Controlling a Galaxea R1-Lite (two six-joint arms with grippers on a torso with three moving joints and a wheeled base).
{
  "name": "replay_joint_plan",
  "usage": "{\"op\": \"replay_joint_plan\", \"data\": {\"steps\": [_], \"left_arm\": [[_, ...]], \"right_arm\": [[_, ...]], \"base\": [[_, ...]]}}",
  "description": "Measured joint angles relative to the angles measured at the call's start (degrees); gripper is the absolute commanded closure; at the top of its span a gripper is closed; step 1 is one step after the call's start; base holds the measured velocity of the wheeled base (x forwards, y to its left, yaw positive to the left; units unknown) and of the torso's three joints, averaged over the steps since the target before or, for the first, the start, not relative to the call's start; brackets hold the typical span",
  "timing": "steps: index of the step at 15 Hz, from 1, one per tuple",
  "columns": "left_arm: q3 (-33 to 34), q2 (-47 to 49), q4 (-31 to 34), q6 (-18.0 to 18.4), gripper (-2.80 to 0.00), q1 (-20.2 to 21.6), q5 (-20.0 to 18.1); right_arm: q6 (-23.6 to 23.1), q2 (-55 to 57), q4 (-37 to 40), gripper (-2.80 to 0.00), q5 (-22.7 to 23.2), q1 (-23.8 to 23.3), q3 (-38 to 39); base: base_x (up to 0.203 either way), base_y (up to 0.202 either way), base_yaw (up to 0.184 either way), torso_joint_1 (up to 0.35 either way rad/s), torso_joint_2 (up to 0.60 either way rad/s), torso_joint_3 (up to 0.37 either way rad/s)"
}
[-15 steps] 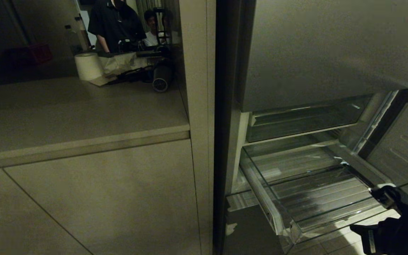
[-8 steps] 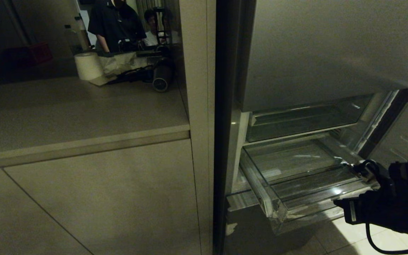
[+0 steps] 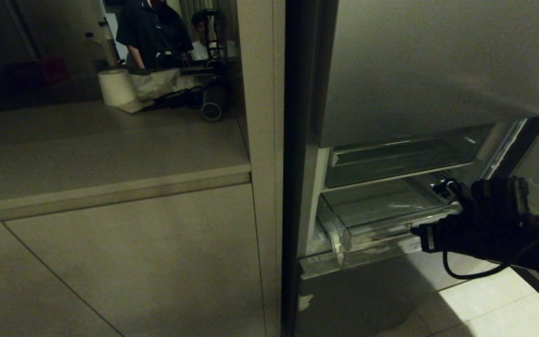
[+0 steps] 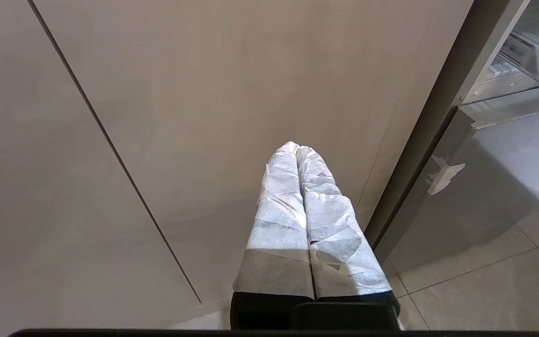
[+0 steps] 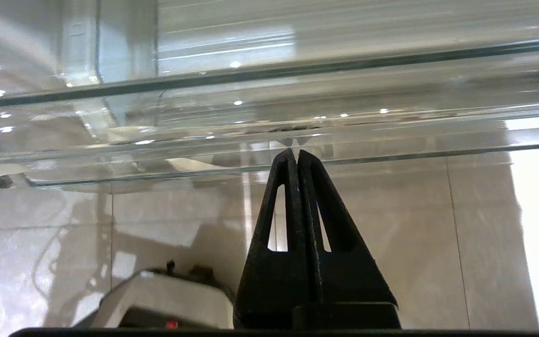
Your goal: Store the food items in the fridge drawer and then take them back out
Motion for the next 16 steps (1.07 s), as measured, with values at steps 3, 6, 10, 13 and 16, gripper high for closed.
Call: {"op": "replay_joint_plan", "data": {"steps": [3,6,10,13,16], "left_arm": [[-0.02,0.00,0.00,0.00,0.00,0.01,0.02],[-0.02,0.00,0.00,0.00,0.00,0.00,0.02],[0.01,0.00,0.00,0.00,0.00,0.00,0.02],[0.01,0.00,0.00,0.00,0.00,0.00,0.02],[0.01,0.00,0.00,0.00,0.00,0.00,0.02]], "right_arm": [[0.19,5.81,-2.75,0.00,0.01,0.92,-5.45],[0.46,10.37,-5.61,0.00,0.79,1.36,-9.45],[1.04,15.06,-10.88,0.00,1.99,2.18,-13.19],[2.39,16.80,-13.20,0.00,2.54,2.65,-14.38],[3.73,17.41,-15.99,0.00,3.34,2.85,-14.58]], "base": [[0.000,0.000,0.000,0.000,0.00,0.000],[0.000,0.000,0.000,0.000,0.00,0.000],[0.000,0.000,0.000,0.000,0.00,0.000],[0.000,0.000,0.000,0.000,0.00,0.000],[0.000,0.000,0.000,0.000,0.00,0.000]]}}
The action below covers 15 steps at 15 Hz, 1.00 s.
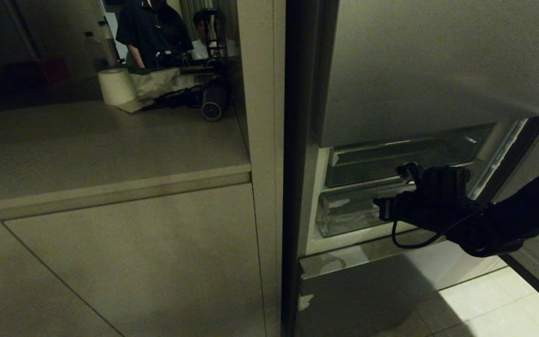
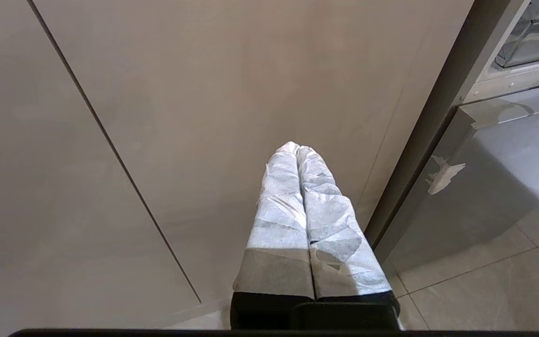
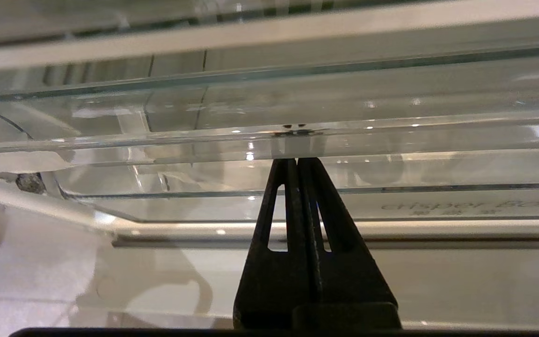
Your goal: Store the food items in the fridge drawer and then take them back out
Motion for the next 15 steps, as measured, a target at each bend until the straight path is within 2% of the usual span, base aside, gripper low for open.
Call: {"op": "replay_joint_plan", "data": {"steps": [3,8,12,15], "left_arm": [[-0.02,0.00,0.00,0.00,0.00,0.00,0.00],[-0.02,0.00,0.00,0.00,0.00,0.00,0.00],[0.00,0.00,0.00,0.00,0.00,0.00,0.00],[0.00,0.00,0.00,0.00,0.00,0.00,0.00]], "right_arm": [[1.20,0.06,-1.57,0.00,0.79,0.24,0.76],[1.39,-4.38,-1.48,0.00,1.55,0.79,8.65],[1.36,-15.33,-1.07,0.00,1.50,0.83,19.56],[1.39,-29.48,1.93,0.00,0.74,0.77,29.71]], "base": [[0.000,0.000,0.000,0.000,0.00,0.000],[0.000,0.000,0.000,0.000,0.00,0.000],[0.000,0.000,0.000,0.000,0.00,0.000],[0.000,0.000,0.000,0.000,0.00,0.000]]}}
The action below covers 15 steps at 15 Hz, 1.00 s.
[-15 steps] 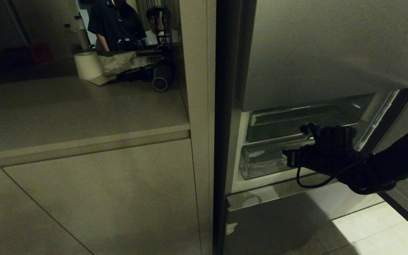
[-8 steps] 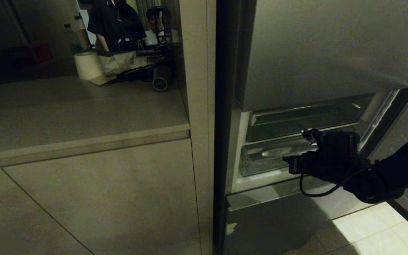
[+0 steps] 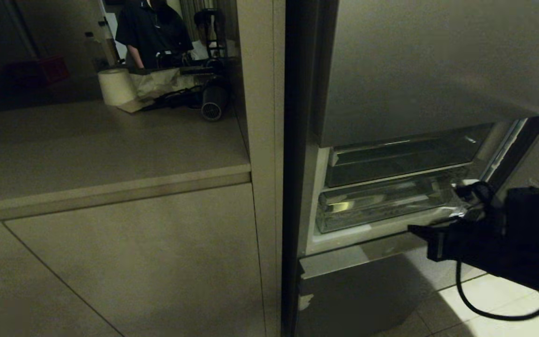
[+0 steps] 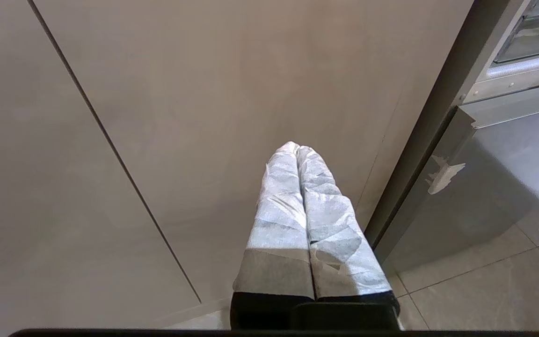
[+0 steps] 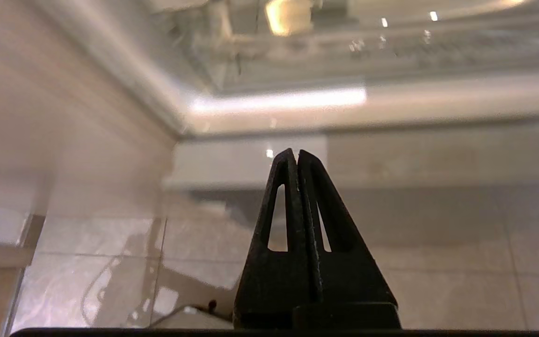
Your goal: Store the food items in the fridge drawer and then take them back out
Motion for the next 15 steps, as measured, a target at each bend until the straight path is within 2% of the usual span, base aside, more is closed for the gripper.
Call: {"op": "replay_joint_plan", "data": {"steps": [4,8,10,13,15], "left_arm": [[0.00,0.00,0.00,0.00,0.00,0.00,-0.02],[0.00,0.00,0.00,0.00,0.00,0.02,0.00],[0.00,0.00,0.00,0.00,0.00,0.02,0.00],[0.00,0.00,0.00,0.00,0.00,0.00,0.00],[0.00,0.00,-0.01,0.00,0.00,0.00,-0.01]], "right_arm": [[-0.09,-26.62,10.66,0.00,-1.09,-1.62,10.87],[-1.26,-54.40,24.44,0.00,-2.95,-4.76,17.30],[-3.47,-66.93,30.20,0.00,-3.85,-5.89,21.06],[-8.07,-81.57,34.43,0.00,-5.18,-7.09,24.98],[-10.36,-87.07,37.25,0.00,-8.59,-7.47,25.59]], "base": [[0.000,0.000,0.000,0.000,0.00,0.000],[0.000,0.000,0.000,0.000,0.00,0.000],[0.000,0.000,0.000,0.000,0.00,0.000],[0.000,0.000,0.000,0.000,0.00,0.000],[0.000,0.000,0.000,0.000,0.00,0.000]]}}
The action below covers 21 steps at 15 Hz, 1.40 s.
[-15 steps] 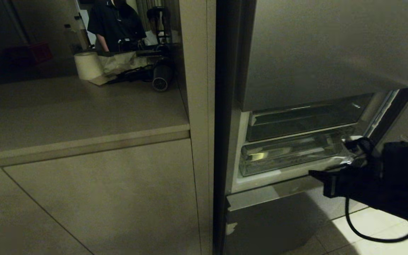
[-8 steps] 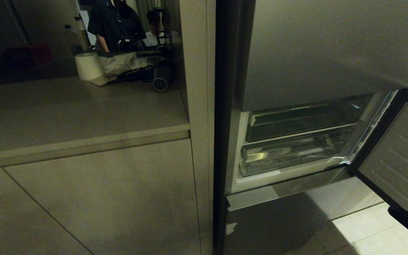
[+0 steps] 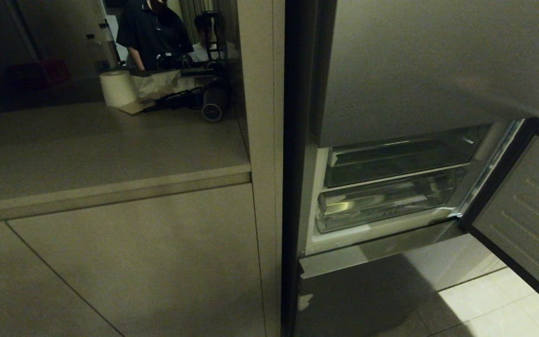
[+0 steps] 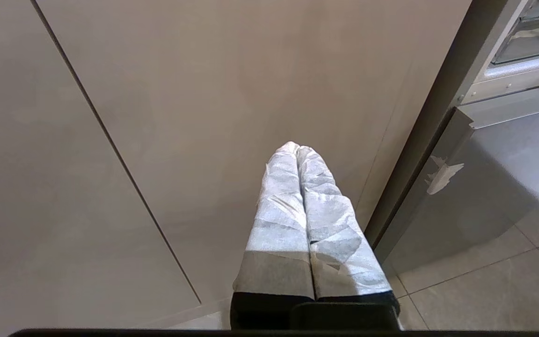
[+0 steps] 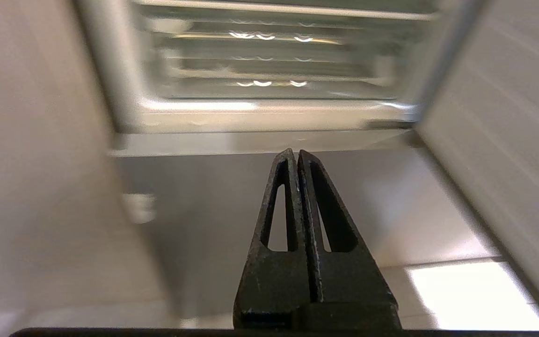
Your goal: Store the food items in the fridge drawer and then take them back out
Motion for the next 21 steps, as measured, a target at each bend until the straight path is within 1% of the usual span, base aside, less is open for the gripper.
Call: {"op": "replay_joint_plan", "data": {"steps": [1,2,14,21], "left_arm": [[0.00,0.00,0.01,0.00,0.00,0.02,0.01],[0.00,0.00,0.01,0.00,0.00,0.00,0.01],[0.00,0.00,0.01,0.00,0.00,0.00,0.01],[0.00,0.00,0.01,0.01,0.00,0.00,-0.01]], "right_arm": [[-0.67,-1.69,2.03,0.00,-1.66,-0.16,0.14],[-0.73,-2.68,1.90,0.00,-2.24,-0.22,0.14],[-0.05,-4.68,1.95,0.00,-2.49,-0.30,0.21],[-0.02,-4.68,1.92,0.00,-2.49,-0.30,0.21]], "base": [[0.000,0.000,0.000,0.000,0.00,0.000],[0.000,0.000,0.000,0.000,0.00,0.000],[0.001,0.000,-0.005,0.001,0.00,0.000],[0.001,0.007,-0.167,0.002,0.00,0.003]]}}
